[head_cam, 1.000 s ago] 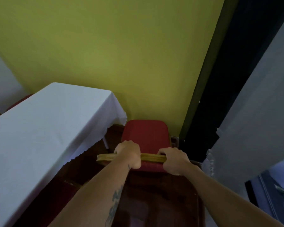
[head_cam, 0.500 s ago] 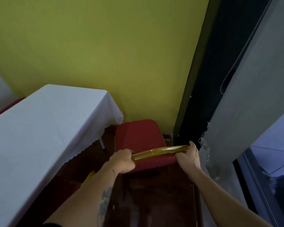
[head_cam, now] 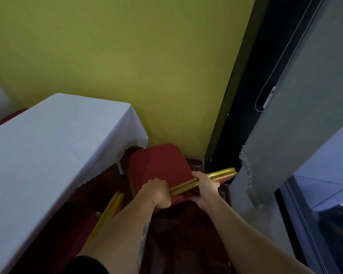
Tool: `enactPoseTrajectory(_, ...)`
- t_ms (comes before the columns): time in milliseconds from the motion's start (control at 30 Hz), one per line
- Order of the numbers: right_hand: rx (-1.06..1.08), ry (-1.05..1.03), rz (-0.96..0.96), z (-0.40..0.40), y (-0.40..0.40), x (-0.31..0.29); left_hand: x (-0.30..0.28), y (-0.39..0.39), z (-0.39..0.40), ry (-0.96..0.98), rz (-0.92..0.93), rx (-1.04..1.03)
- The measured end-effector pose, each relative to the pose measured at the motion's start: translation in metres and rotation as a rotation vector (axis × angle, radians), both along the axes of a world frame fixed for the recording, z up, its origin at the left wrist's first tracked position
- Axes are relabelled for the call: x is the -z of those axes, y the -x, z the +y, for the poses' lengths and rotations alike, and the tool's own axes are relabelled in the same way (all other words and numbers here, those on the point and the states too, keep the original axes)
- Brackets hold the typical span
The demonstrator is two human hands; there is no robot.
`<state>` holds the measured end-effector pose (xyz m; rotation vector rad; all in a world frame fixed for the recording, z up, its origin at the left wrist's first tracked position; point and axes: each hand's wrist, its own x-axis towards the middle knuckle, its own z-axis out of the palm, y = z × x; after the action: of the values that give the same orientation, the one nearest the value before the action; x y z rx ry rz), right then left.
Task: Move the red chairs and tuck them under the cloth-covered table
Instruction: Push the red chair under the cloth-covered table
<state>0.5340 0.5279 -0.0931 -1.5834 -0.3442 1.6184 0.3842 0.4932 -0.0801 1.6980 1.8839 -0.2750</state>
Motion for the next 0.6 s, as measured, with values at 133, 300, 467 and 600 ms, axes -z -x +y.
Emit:
enactPoseTrajectory(133,0.006,0.023,-0.005,0.002,0.003,-0.008,0.006,0.003,-0.007,0.028,-0.071,-0.033)
enactPoseTrajectory(300,0.018,0.015,-0.025,0.011,0.005,-0.008,-0.004,-0.001,-0.008,0.023,-0.064,-0.047)
enactPoseTrajectory(467,-0.074,-0.039,-0.094,0.034,0.004,-0.003,-0.009,-0.008,0.003,0.045,-0.064,-0.086)
enactPoseTrajectory(600,-0.203,-0.060,-0.127,0.062,-0.003,-0.001,-0.011,-0.018,0.020,0.054,-0.056,-0.131)
